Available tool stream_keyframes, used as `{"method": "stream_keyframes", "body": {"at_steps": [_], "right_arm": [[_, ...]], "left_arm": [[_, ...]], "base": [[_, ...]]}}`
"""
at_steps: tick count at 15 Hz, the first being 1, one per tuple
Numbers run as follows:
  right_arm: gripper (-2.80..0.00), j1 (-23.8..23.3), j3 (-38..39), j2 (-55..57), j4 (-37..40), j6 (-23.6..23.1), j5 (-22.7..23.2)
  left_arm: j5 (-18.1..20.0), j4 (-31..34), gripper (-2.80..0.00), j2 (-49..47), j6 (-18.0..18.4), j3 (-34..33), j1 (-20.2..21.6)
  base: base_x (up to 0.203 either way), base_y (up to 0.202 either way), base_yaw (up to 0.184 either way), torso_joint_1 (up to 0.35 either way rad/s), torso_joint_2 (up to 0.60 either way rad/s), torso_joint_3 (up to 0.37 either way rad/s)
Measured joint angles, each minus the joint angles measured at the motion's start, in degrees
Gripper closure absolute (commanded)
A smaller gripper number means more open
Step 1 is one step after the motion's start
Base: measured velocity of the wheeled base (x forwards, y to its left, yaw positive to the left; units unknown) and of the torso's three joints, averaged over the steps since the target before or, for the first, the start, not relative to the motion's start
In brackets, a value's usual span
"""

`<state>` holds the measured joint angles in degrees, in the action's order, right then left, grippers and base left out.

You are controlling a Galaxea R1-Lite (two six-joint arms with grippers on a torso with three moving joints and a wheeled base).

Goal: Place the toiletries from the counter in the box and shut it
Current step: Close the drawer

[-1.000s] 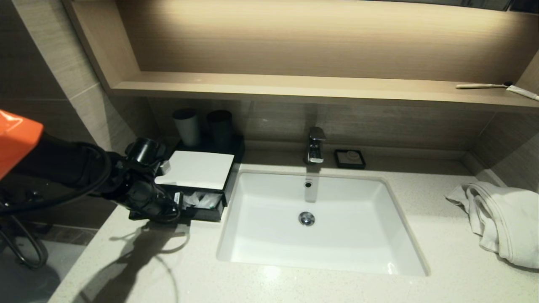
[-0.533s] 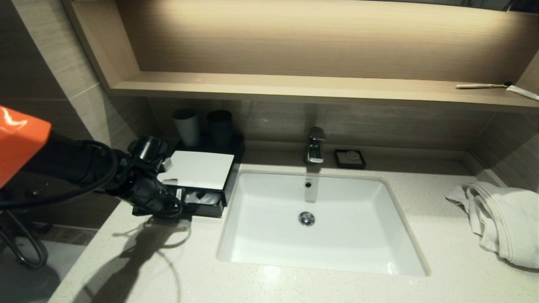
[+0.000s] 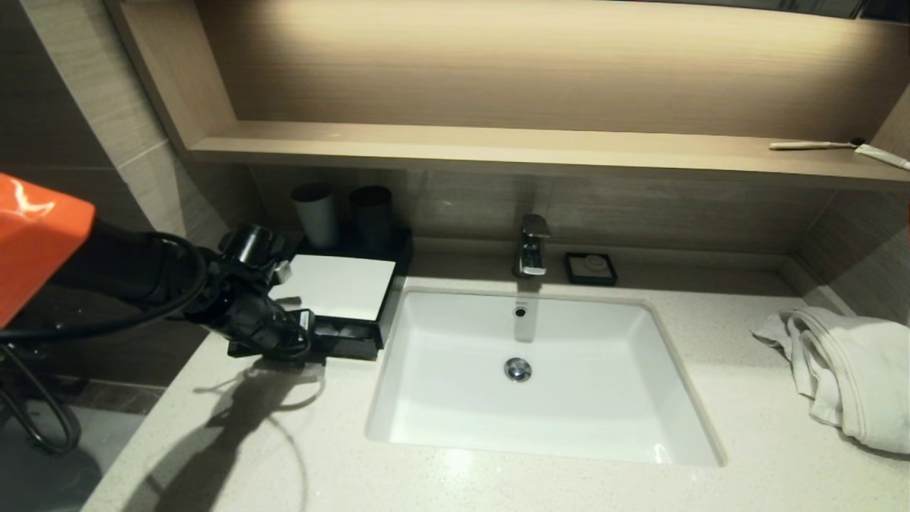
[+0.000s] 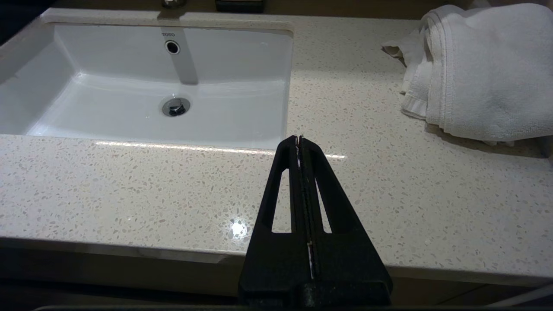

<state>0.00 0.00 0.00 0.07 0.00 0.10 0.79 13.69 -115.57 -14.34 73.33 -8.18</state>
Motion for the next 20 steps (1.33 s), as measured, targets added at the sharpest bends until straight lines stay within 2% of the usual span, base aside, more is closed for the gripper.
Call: {"method": "stream_keyframes", "body": {"at_steps": [11,20], "right_arm": [[0.00,0.00,0.00,0.00,0.02,0.00,0.00],[0.00,0.00,0.00,0.00,0.02,0.00,0.01]], "left_arm": [[-0.02,-0.22,0.00,-0.50,-0.57,1.64,0.35],[-1.21,-0.52,0.00,-1.38,-2.44,4.01,0.68]], "base": [[0.000,0.000,0.000,0.000,0.00,0.000],[0.000,0.000,0.000,0.000,0.00,0.000]]}}
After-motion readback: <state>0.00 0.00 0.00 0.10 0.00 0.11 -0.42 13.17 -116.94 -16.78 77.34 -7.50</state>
